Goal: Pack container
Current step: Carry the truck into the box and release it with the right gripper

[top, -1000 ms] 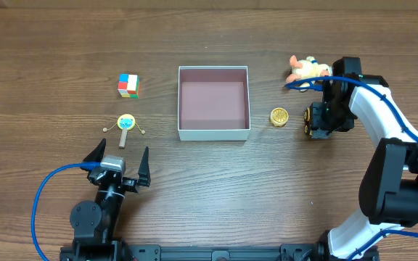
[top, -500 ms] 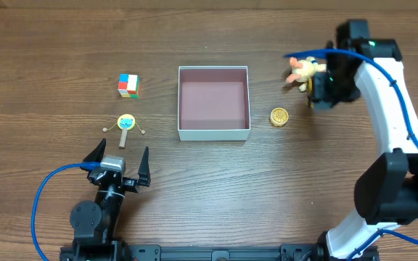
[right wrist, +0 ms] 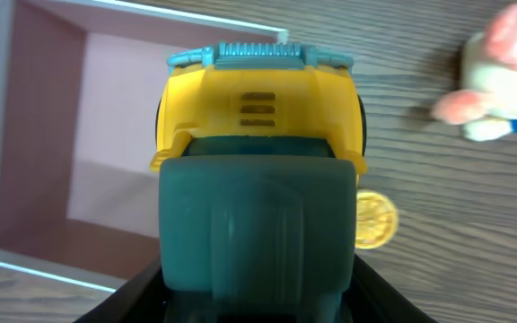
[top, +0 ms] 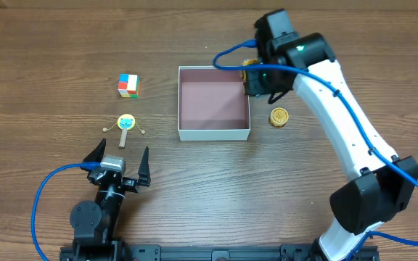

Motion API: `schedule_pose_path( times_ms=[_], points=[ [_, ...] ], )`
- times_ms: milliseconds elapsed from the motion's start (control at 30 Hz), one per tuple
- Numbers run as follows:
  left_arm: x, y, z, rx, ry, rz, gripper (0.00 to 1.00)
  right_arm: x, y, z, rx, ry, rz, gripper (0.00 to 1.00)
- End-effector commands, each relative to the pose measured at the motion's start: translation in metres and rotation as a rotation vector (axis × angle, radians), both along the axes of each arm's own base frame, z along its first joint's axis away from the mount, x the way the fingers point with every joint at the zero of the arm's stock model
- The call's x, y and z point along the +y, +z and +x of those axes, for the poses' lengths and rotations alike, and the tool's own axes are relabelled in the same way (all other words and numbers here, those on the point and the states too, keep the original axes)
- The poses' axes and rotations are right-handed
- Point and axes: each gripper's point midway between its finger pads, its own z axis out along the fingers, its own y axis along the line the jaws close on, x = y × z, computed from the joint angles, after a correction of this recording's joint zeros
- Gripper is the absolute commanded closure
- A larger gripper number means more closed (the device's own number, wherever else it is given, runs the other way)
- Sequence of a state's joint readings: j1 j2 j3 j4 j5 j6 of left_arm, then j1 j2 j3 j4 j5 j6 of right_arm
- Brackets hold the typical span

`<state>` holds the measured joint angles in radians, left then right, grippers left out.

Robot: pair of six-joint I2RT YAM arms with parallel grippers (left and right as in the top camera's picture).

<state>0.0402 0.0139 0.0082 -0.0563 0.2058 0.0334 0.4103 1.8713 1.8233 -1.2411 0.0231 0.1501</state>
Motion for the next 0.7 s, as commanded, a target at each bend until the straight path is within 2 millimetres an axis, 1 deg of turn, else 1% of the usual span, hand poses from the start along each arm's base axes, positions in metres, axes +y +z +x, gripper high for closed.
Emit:
schedule_pose_path(
  times_ms=[0,200,300,400,433,467,600,667],
  points=[
    [0.001,-0.001,0.0,-0.003,0.004,0.015,0.0,0.024,0.016,-0.004,-0.037,-0.014,0.044,0.51],
    [0.001,-0.001,0.0,-0.003,0.004,0.015,0.0,0.051,0.016,-0.013,-0.038,-0.019,0.075,0.53],
    [0.001,-0.001,0.0,-0.003,0.004,0.015,0.0,0.059,0.01,-0.014,-0.038,-0.051,0.068,0.55],
    [0.001,-0.001,0.0,-0.003,0.004,0.015,0.0,0.065,-0.007,-0.013,-0.008,-0.061,0.043,0.55],
    [0.001,-0.001,0.0,-0.003,0.004,0.015,0.0,0.065,-0.012,-0.013,0.004,-0.06,0.035,0.52],
    [0.001,-0.001,0.0,-0.003,0.004,0.015,0.0,0.065,-0.023,-0.014,0.027,-0.06,0.018,0.51],
    [0.001,-0.001,0.0,-0.003,0.004,0.015,0.0,0.064,-0.052,-0.016,0.096,-0.062,-0.033,0.51],
    [0.001,-0.001,0.0,-0.003,0.004,0.015,0.0,0.063,-0.06,-0.016,0.116,-0.062,-0.047,0.51]
  ],
)
